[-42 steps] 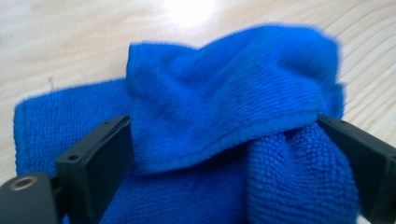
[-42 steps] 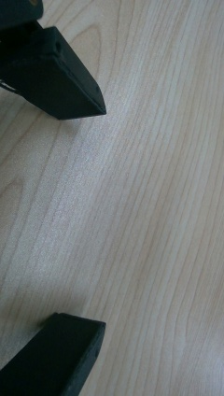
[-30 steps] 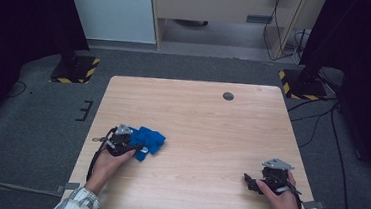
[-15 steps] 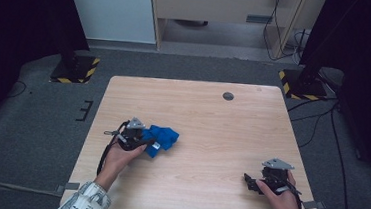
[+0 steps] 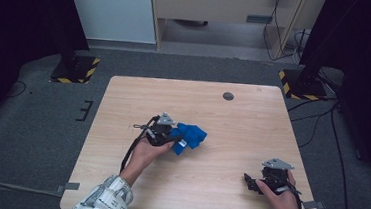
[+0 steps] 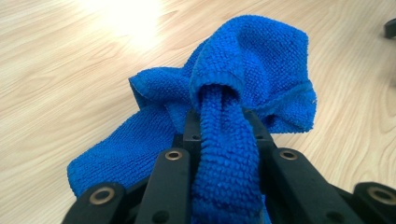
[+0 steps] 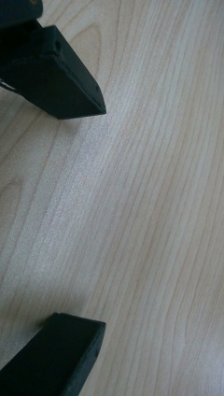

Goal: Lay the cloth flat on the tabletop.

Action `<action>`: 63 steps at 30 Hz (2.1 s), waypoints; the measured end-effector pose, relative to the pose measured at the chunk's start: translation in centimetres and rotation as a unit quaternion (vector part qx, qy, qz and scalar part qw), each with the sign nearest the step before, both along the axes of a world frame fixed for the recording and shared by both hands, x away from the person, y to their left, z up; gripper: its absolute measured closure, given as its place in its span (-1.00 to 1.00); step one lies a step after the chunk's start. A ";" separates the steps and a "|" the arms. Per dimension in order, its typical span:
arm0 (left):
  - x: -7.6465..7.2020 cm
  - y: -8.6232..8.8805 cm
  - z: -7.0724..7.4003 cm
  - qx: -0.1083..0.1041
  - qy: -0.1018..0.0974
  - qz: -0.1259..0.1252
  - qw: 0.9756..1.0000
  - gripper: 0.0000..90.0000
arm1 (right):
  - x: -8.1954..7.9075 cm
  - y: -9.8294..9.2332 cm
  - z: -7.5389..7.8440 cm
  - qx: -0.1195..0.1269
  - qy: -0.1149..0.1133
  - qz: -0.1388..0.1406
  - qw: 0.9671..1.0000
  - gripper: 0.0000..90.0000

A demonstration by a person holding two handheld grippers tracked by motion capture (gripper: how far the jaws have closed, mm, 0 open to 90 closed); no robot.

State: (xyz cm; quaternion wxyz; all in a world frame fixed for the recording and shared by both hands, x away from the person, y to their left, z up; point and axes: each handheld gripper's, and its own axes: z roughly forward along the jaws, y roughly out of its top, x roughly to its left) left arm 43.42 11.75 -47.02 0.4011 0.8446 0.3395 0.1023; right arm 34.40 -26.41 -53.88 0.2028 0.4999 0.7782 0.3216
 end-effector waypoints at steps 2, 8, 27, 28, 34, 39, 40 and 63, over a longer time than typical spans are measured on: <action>0.0 -0.6 0.0 0.000 0.001 -0.004 1.000 0.68 | 0.0 0.0 0.0 0.000 0.000 0.000 1.000 -0.99; 0.1 -4.5 -0.8 0.016 -0.002 -0.028 0.999 0.67 | 0.0 0.0 0.0 0.000 0.000 0.000 1.000 -0.99; -0.8 -5.6 -2.1 -0.001 -0.038 -0.022 0.999 -0.53 | 0.2 -0.2 0.6 0.005 -0.014 0.021 1.000 -0.85; -1.1 -5.0 -1.7 -0.013 -0.045 -0.020 0.999 -0.53 | 0.1 -0.1 1.0 0.007 -0.029 0.024 0.999 -0.75; -2.1 -3.7 -1.0 -0.029 -0.048 -0.019 0.998 -0.51 | 0.0 0.7 1.8 0.020 -0.050 0.038 0.998 -0.46; -3.0 -2.3 -0.8 -0.039 -0.055 -0.006 0.998 -0.42 | 0.0 1.8 2.4 0.027 -0.064 0.068 0.995 -0.11; -3.2 -2.0 -0.8 -0.042 -0.055 -0.001 0.998 -0.42 | 0.0 2.1 2.5 0.029 -0.066 0.072 0.995 -0.03; -2.6 3.0 -2.6 -0.024 -0.048 0.038 0.998 0.13 | 2.6 7.0 2.9 0.037 -0.073 0.149 0.985 0.86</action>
